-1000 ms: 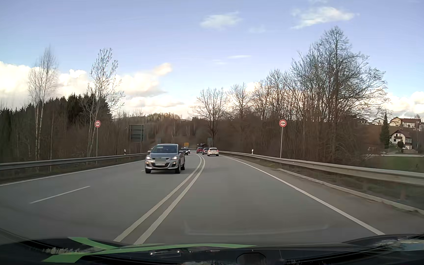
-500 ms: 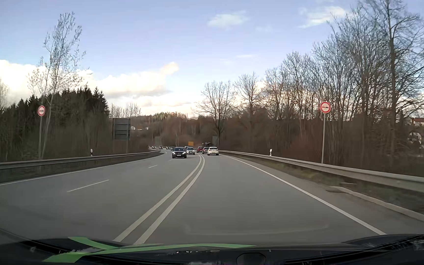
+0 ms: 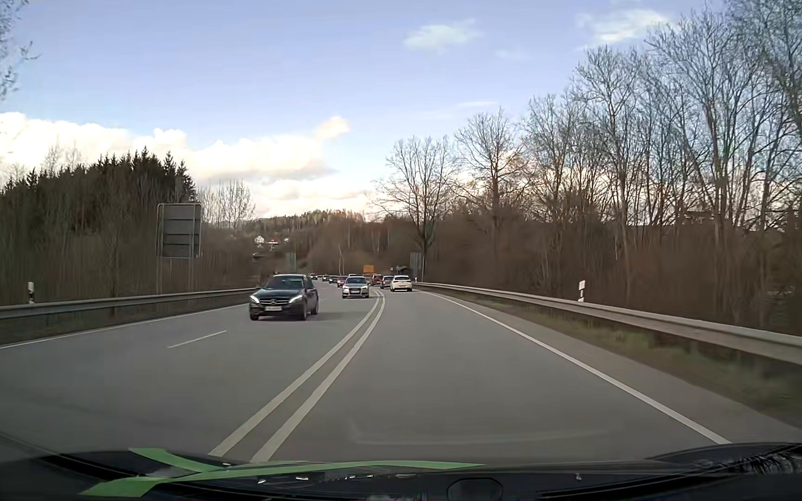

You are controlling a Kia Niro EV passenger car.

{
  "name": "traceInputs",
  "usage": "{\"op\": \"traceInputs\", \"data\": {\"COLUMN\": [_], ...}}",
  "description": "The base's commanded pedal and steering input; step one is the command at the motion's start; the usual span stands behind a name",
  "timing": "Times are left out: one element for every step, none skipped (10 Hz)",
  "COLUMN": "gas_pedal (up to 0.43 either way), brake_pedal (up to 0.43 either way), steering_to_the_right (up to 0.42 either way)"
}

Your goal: Follow the waypoints while adhering to traffic rules and regulations

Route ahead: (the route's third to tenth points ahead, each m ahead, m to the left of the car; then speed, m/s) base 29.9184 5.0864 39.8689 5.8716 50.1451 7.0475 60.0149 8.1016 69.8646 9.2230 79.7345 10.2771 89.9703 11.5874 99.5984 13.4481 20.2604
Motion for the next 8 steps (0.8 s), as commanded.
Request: {"op": "traceInputs", "data": {"gas_pedal": [0.039, 0.028, 0.020, 0.000, 0.000, 0.000, 0.000, 0.000], "brake_pedal": [0.000, 0.000, 0.000, 0.000, 0.000, 0.000, 0.000, 0.000], "steering_to_the_right": [-0.011, -0.009, -0.009, -0.010, -0.009, -0.009, -0.010, -0.012]}}
